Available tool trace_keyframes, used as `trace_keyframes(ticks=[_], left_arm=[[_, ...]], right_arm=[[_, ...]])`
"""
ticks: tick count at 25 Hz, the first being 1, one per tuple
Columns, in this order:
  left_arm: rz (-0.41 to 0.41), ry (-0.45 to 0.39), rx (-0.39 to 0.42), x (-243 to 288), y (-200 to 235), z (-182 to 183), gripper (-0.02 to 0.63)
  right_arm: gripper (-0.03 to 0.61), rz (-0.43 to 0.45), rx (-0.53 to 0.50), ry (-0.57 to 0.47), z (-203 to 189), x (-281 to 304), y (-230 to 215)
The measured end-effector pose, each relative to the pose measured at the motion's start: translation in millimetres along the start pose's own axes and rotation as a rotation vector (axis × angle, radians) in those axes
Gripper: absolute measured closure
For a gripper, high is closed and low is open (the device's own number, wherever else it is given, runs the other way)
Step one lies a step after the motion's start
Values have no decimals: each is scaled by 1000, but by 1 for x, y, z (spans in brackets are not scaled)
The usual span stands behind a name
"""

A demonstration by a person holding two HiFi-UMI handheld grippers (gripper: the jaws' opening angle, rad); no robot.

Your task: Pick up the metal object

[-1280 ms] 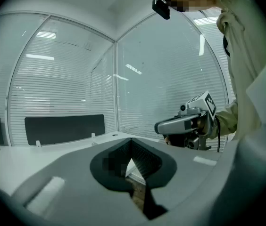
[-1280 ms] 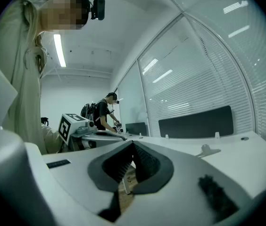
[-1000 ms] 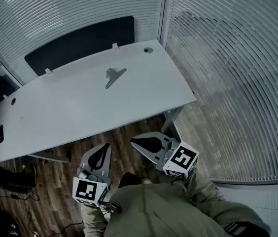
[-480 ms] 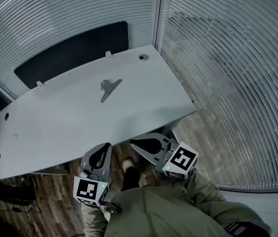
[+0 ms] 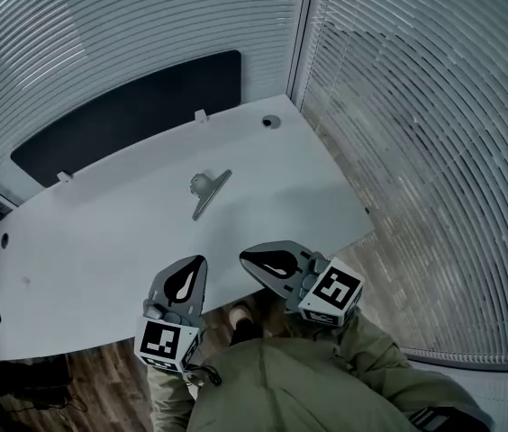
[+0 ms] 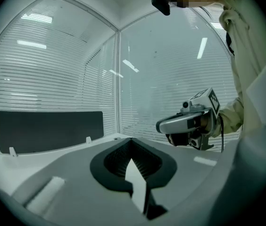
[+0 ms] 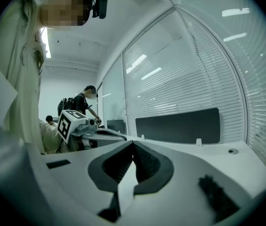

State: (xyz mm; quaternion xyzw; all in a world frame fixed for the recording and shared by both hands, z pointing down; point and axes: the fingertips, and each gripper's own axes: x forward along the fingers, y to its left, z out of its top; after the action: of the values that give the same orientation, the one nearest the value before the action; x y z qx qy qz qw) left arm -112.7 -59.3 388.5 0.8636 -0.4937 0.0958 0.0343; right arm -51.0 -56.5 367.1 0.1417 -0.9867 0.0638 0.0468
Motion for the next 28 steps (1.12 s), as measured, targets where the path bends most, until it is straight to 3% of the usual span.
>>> trace_keyframes(ticks=[11, 17, 26, 28], left_arm=[[-12, 46, -61, 47, 56, -16, 607], [24, 84, -137, 76, 79, -29, 607], [45, 189, -156, 131, 111, -73, 606], [49, 221, -182, 143, 120, -87, 560]], right_arm=[[577, -17, 46, 30, -5, 47, -54], [577, 12, 86, 101, -25, 66, -82], [577, 74, 143, 197, -65, 93, -119], [577, 81, 145, 211, -73, 99, -127]])
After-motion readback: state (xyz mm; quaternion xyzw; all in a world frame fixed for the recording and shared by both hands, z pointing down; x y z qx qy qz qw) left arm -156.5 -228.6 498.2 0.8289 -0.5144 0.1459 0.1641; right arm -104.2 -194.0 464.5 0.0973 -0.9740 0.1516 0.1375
